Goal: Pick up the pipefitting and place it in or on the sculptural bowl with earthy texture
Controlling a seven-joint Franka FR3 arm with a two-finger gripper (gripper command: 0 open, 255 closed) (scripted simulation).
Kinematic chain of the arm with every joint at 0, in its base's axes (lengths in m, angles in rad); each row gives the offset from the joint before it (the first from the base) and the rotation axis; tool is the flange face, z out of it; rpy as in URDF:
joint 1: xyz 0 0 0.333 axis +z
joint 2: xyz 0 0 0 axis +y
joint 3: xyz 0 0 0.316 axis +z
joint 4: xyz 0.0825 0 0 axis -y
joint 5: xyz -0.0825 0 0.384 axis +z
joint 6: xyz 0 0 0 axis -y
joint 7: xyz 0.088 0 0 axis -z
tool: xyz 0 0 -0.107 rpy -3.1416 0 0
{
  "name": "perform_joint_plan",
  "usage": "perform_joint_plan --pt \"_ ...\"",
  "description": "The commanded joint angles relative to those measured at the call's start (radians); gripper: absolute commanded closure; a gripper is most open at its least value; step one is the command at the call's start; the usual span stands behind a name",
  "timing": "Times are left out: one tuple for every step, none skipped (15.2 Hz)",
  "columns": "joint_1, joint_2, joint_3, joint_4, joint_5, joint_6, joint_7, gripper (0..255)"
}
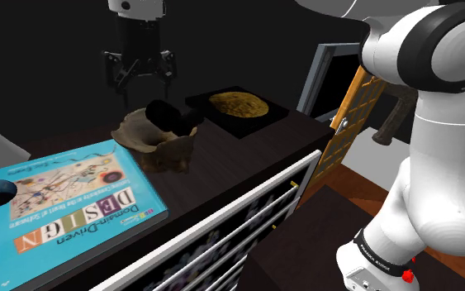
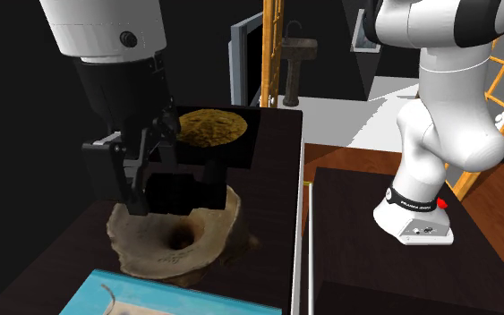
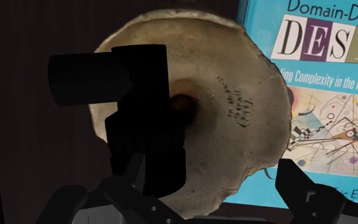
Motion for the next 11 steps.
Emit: perform_joint_plan --pt "0.009 0.018 0.0 0.08 -0.006 -0.063 0.0 0" --pt "0.017 0.038 0.0 0.145 -0.012 -0.108 0.001 0" --pt "0.026 0.057 -0.001 0.203 -0.018 -0.147 0.002 0" --pt "0.026 0.057 -0.001 0.203 -0.018 -0.147 0.002 0" --pt "0.026 0.057 -0.001 0.204 -0.017 -0.147 0.001 0" --pt "0.026 0.057 -0.001 0.203 -0.017 -0.147 0.001 0" --pt "0.026 0.057 -0.001 0.203 -0.017 -0.147 0.001 0" --pt "0.026 0.057 -0.001 0.203 -0.017 -0.147 0.001 0" --pt "0.026 0.057 -0.001 0.204 -0.017 -0.147 0.001 0" --pt "0.026 0.057 -0.001 0.204 -0.017 -0.147 0.001 0" --pt "0.026 0.057 -0.001 0.204 -0.017 -0.147 0.001 0"
